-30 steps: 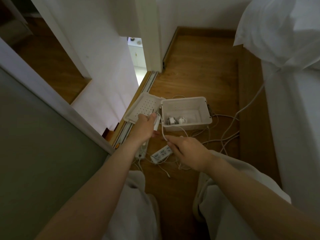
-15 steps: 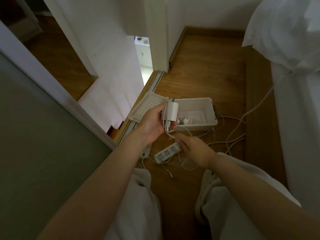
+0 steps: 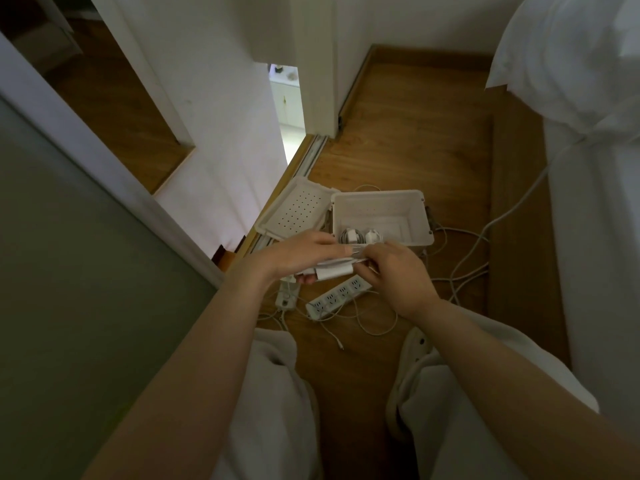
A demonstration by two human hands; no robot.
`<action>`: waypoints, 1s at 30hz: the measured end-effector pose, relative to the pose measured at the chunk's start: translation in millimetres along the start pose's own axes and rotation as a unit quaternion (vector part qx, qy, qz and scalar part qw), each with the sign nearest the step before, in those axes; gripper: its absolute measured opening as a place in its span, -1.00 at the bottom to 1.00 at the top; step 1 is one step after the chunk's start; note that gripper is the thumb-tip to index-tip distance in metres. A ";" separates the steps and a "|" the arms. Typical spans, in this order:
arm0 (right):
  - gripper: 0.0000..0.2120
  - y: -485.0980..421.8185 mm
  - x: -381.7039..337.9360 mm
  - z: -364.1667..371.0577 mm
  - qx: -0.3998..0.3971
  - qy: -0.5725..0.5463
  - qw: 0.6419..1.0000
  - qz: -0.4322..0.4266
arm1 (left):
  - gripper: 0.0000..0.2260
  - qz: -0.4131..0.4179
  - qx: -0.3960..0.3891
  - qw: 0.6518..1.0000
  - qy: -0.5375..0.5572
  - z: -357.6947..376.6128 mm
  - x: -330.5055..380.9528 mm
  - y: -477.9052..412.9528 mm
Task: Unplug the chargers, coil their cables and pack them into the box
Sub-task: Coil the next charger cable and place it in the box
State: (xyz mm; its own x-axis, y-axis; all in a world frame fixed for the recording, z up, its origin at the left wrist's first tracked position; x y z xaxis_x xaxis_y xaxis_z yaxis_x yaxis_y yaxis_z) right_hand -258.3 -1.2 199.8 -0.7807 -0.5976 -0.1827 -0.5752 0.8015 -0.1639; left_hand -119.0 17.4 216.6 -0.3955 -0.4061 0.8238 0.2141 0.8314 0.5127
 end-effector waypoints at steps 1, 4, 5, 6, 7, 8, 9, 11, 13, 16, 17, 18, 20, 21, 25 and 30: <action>-0.82 -0.7 -0.9 -0.6 0.008 0.007 1.000 -0.001 | -0.76 0.002 0.005 1.000 -0.007 -1.0 -0.5 0.4; -0.79 -2.3 2.5 -2.4 0.016 0.021 1.000 0.016 | -0.75 -0.008 0.021 0.999 -0.034 -4.3 -2.7 1.8; -0.76 -3.4 6.7 -2.7 0.012 0.024 0.999 0.029 | -0.73 -0.015 0.033 0.998 -0.055 -7.5 -5.0 2.0; -0.74 -4.6 11.7 -2.9 0.004 0.024 0.999 0.045 | -0.72 -0.022 0.048 0.995 -0.079 -11.4 -7.6 2.3; -0.73 -6.0 16.2 -2.9 -0.008 0.023 0.998 0.059 | -0.71 -0.027 0.067 0.992 -0.100 -15.5 -10.8 2.4; -0.72 -6.9 18.7 -2.5 -0.017 0.019 0.997 0.068 | -0.73 -0.026 0.088 0.989 -0.116 -19.2 -13.2 2.6; -0.72 -7.3 18.9 -2.9 -0.020 0.016 0.997 0.072 | -0.76 -0.023 0.110 0.986 -0.126 -22.3 -14.9 2.8; -0.73 -6.5 13.0 -5.6 -0.003 0.002 0.998 0.066 | -0.81 -0.018 0.153 0.979 -0.135 -26.6 -15.4 2.6; -0.74 -3.9 2.8 -7.6 0.007 -0.032 0.998 0.055 | -0.80 -0.020 0.187 0.975 -0.115 -29.3 -15.3 0.6; -0.77 -2.2 -13.4 -0.7 -0.028 -0.095 0.995 0.026 | -0.78 -0.006 0.236 0.970 -0.062 -31.8 -11.7 -2.2; -0.78 -1.8 -18.9 2.9 -0.043 -0.113 0.993 0.012 | -0.78 0.004 0.251 0.967 -0.046 -31.8 -9.8 -2.5; -0.78 -1.4 -23.7 6.4 -0.052 -0.126 0.991 -0.002 | -0.79 0.013 0.264 0.964 -0.030 -31.1 -7.8 -2.6; -0.78 -0.1 -30.7 11.0 -0.058 -0.139 0.988 -0.024 | -0.80 0.029 0.282 0.959 0.007 -29.8 -6.1 -4.0; -0.79 0.6 -33.2 11.8 -0.055 -0.140 0.988 -0.033 | -0.80 0.034 0.288 0.956 0.029 -29.2 -5.0 -4.2; -0.81 1.5 -38.0 8.2 -0.033 -0.136 0.988 -0.062 | -0.80 0.057 0.322 0.941 0.093 -27.1 2.4 -2.7; -0.80 0.2 -33.4 10.8 -0.034 -0.128 0.991 -0.035 | -0.84 0.090 0.331 0.901 0.267 -17.1 4.9 -5.2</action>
State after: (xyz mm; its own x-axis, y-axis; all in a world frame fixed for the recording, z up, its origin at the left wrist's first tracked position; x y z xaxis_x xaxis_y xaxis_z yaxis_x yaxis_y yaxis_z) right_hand -229.7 18.6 195.4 -0.6554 -0.6308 -0.4154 -0.6478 0.7522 -0.1203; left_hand -106.8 4.6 222.1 0.1159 -0.2198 0.9686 -0.4165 0.8746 0.2483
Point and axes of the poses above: each hand's wrist, its own y-axis away from the middle knuckle, its own z-axis out of the palm, x = y × z, the point moved 6 cm from there along -y, towards the middle knuckle, and after that the axes turned 13 degrees about y, right-handed, at the moved point
